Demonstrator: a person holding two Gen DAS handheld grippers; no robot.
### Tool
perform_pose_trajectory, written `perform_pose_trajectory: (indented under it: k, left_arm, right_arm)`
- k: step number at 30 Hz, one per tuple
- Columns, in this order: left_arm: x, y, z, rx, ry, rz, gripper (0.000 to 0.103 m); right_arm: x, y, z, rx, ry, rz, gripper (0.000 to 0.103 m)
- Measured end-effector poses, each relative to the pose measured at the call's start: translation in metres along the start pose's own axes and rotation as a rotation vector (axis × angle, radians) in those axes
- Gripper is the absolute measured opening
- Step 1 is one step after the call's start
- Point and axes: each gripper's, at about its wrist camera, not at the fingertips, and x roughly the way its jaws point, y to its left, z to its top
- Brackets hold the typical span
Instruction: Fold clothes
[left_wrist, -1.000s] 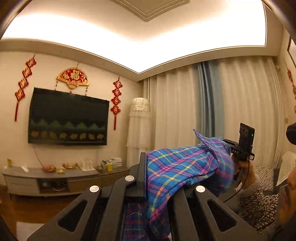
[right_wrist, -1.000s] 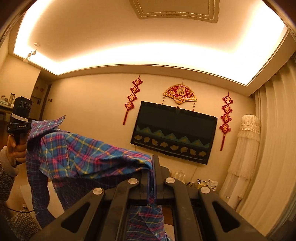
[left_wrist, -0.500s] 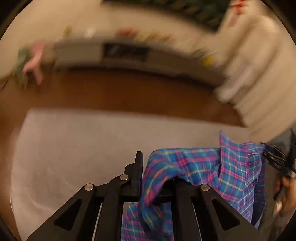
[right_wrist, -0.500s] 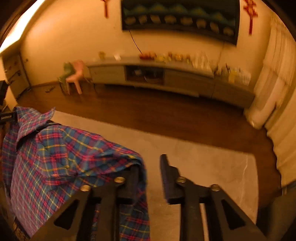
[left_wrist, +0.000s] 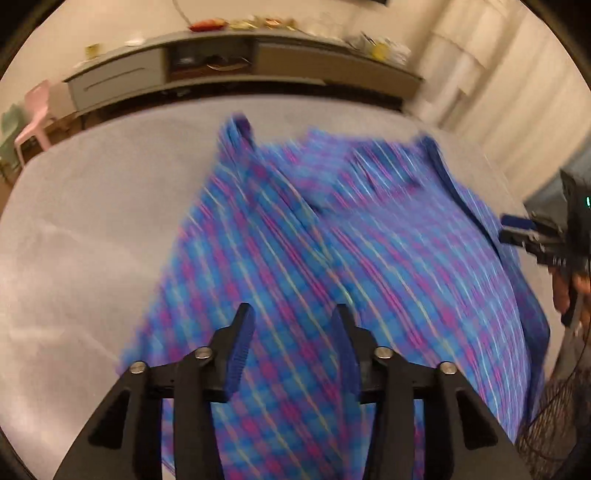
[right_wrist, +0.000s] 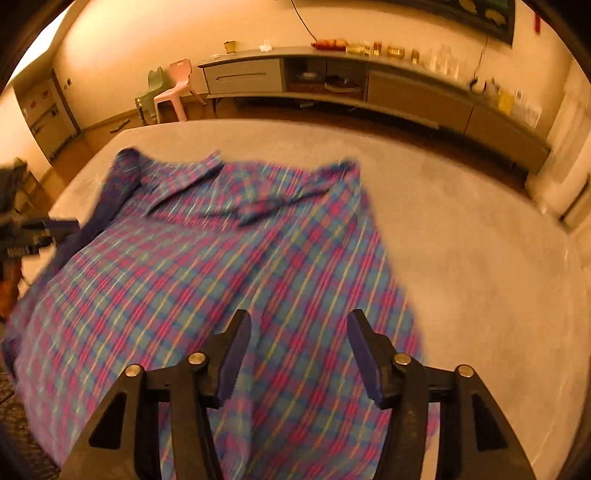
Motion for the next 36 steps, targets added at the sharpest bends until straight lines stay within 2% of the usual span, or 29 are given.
perform_pose_trajectory:
  k: [2,4,5,6,7,8,9,11,12,13,15,16,17,18,21,24,28,31,33,34,35,36]
  left_arm:
    - [0.008,-0.018,-0.013,0.044,0.020,0.030,0.053]
    - [0.014,-0.020,-0.024,0.053,0.043,0.054,0.049]
    - [0.017,-0.021,-0.029,0.055,0.054,0.065,0.034]
    - [0.019,-0.021,-0.034,0.056,0.065,0.076,0.020]
    - [0.017,-0.016,-0.035,0.045,0.062,0.104,0.005]
    - [0.014,-0.008,-0.035,0.031,0.055,0.136,0.005]
    - [0.010,-0.001,-0.035,0.017,0.049,0.168,0.005]
    - [-0.007,0.026,-0.034,-0.082,0.019,0.214,0.005]
    - [-0.016,0.040,-0.033,-0.136,0.004,0.236,0.006]
    - [-0.027,0.042,-0.035,-0.162,-0.011,0.226,0.010]
    - [-0.050,0.041,-0.042,-0.200,-0.039,0.189,0.030]
    - [-0.059,0.033,-0.047,-0.198,-0.052,0.163,0.050]
    - [-0.071,0.018,-0.056,-0.174,-0.061,0.130,0.061]
    - [-0.079,0.005,-0.063,-0.145,-0.062,0.105,0.062]
    - [-0.082,-0.038,-0.089,-0.037,-0.028,0.048,0.063]
    - [-0.072,-0.064,-0.110,0.045,0.022,0.137,0.063]
    - [-0.052,-0.065,-0.114,0.084,0.064,0.307,0.063]
    - [-0.046,-0.051,-0.115,0.036,0.090,0.317,0.061]
    - [-0.050,-0.047,-0.119,0.030,0.087,0.314,0.056]
    - [-0.050,-0.048,-0.119,0.037,0.084,0.307,0.046]
    - [-0.051,-0.050,-0.120,0.046,0.084,0.299,0.032]
    - [-0.051,-0.051,-0.122,0.047,0.086,0.290,0.022]
  right_arm:
    - [0.001,0.007,-0.020,0.007,0.038,0.050,0.058]
    - [0.009,0.017,-0.040,-0.019,0.092,0.065,0.058]
    - [0.013,0.020,-0.046,-0.044,0.116,0.032,0.053]
    - [0.018,0.020,-0.052,-0.071,0.140,-0.010,0.029]
    - [0.017,0.018,-0.055,-0.098,0.139,-0.056,0.018]
    - [0.013,0.012,-0.055,-0.098,0.142,-0.080,0.007]
    - [0.008,0.003,-0.054,-0.074,0.134,-0.090,0.005]
    - [-0.014,-0.019,-0.047,-0.023,0.071,-0.159,0.005]
    - [-0.025,-0.033,-0.044,0.003,0.034,-0.226,0.005]
    - [-0.038,-0.051,-0.041,0.040,-0.013,-0.340,0.005]
    - [-0.057,-0.086,-0.043,0.140,-0.093,-0.494,0.007]
    - [-0.063,-0.097,-0.047,0.180,-0.111,-0.525,0.024]
    - [-0.068,-0.109,-0.054,0.234,-0.108,-0.534,0.050]
    - [-0.070,-0.116,-0.060,0.274,-0.107,-0.525,0.057]
    - [-0.082,-0.111,-0.078,0.329,-0.116,-0.425,0.057]
    - [-0.086,-0.077,-0.084,0.260,-0.126,-0.360,0.058]
    - [-0.069,0.001,-0.097,0.050,-0.113,-0.244,0.061]
    - [-0.048,0.040,-0.113,-0.092,-0.041,-0.208,0.062]
    - [-0.035,0.058,-0.124,-0.166,0.011,-0.208,0.062]
    - [-0.029,0.060,-0.126,-0.185,0.037,-0.212,0.062]
    - [-0.022,0.059,-0.128,-0.197,0.064,-0.218,0.062]
    - [-0.017,0.057,-0.128,-0.197,0.087,-0.224,0.062]
